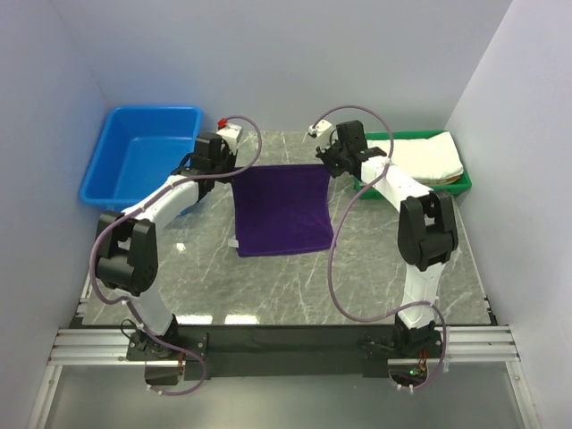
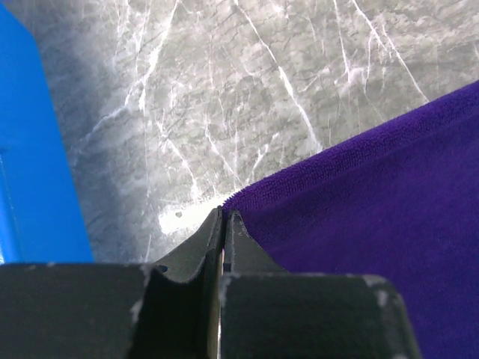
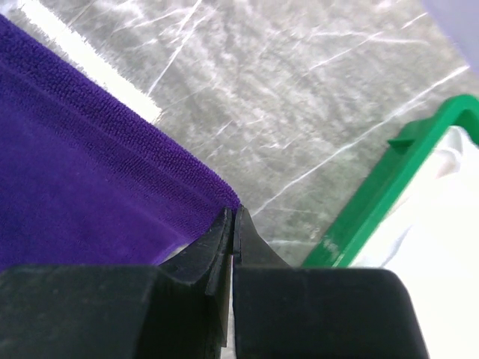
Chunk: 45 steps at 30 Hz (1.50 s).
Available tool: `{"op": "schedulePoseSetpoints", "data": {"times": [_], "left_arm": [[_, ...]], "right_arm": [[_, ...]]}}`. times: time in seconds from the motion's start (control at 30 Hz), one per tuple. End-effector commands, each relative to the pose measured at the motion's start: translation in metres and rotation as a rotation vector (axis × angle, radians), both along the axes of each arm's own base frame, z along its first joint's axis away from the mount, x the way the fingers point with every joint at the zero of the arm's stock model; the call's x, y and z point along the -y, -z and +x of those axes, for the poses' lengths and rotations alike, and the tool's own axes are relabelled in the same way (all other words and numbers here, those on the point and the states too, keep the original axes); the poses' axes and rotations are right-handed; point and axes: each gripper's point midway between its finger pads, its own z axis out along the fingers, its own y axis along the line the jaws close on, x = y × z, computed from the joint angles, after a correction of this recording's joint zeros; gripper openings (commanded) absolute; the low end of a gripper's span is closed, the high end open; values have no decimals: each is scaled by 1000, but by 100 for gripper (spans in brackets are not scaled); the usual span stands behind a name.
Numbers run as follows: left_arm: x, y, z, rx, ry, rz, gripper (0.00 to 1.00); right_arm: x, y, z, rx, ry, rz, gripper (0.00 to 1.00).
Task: Fold and stack the towels
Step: Fold the towel
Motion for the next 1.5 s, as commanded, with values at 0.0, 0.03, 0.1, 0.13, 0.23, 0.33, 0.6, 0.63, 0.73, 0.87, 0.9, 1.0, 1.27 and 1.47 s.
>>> {"op": "schedulePoseSetpoints", "data": {"times": [0.0,0.03,0.1,0.13,0.23,0.33,0.6,0.63,0.73,0.87,0.9,1.0,1.27,1.47], "left_arm": [[-14,-47,7,117,-26,28,1],[-15,-48,7,121,-28,26,1],[-14,-59,5,146,-27,12,1],[-13,-63,3,152,-26,6,1],[-10,-85,-5,204,-9,-17,1],[-6,-106,-15,252,14,-14,1],[3,-139,-70,360,57,-10,1],[3,-143,-76,371,60,-14,1],[5,-171,-108,451,89,-47,1],[9,-193,-145,509,142,-86,1],[9,-189,-153,499,158,-84,1],[8,-199,-177,523,192,-111,1],[10,-158,-165,404,161,-77,1],[6,-55,-98,170,-27,54,1]], "right_arm": [[24,-61,16,172,86,-41,0],[26,-65,16,185,93,-40,0],[28,-79,12,231,98,-29,0],[29,-84,10,245,99,-23,0],[32,-117,-4,307,100,4,0],[34,-140,-20,350,97,26,0],[35,-163,-81,383,70,73,0],[37,-176,-92,410,70,84,0],[34,-188,-125,430,45,106,0],[29,-196,-173,425,-18,131,0],[29,-199,-183,427,-32,137,0],[21,-211,-217,426,-102,181,0],[14,-185,-215,368,-137,151,0],[14,-111,-148,242,-60,60,0]]}}
